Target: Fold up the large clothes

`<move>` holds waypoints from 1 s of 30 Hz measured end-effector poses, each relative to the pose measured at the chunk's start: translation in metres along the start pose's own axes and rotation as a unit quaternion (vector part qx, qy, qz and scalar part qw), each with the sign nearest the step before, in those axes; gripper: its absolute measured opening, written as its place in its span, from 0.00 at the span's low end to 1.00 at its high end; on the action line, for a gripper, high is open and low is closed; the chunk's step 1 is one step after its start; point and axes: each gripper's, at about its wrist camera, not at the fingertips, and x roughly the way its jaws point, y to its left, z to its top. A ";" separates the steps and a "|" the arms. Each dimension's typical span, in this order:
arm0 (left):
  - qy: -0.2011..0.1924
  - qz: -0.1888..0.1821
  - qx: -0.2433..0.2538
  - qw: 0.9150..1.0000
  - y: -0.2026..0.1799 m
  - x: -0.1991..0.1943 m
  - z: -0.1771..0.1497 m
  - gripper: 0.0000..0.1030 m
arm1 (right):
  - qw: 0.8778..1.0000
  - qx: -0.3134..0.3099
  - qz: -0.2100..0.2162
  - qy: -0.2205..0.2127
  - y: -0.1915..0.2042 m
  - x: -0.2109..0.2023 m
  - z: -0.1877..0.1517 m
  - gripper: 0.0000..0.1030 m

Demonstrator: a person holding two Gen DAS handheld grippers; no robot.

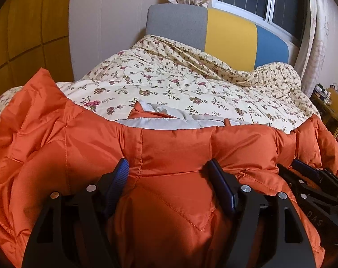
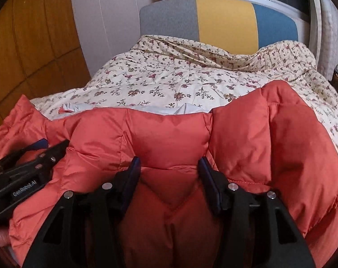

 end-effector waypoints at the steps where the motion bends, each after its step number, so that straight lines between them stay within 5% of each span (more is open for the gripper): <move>1: 0.007 0.001 0.005 1.000 -0.001 -0.002 0.001 0.76 | 1.000 0.007 0.011 -0.007 -0.005 -0.010 0.001 0.58; 5: 0.026 -0.024 0.047 0.998 0.007 -0.025 0.005 0.83 | 0.998 0.044 -0.015 -0.047 -0.038 -0.052 0.005 0.60; 10: -0.016 0.039 0.012 0.999 0.064 -0.061 0.021 0.89 | 0.992 0.089 -0.084 -0.009 -0.085 -0.049 0.004 0.58; 15: 0.026 0.121 -0.028 0.992 0.121 -0.038 0.023 0.90 | 0.989 0.096 -0.112 0.006 -0.094 -0.033 -0.010 0.59; 20: 0.043 0.056 -0.102 0.992 0.157 -0.012 0.003 0.97 | 0.986 0.072 -0.147 0.017 -0.082 -0.019 -0.014 0.63; 30: 0.042 0.050 -0.113 0.991 0.151 -0.015 -0.002 0.97 | 0.986 0.069 -0.153 0.015 -0.081 -0.015 -0.014 0.64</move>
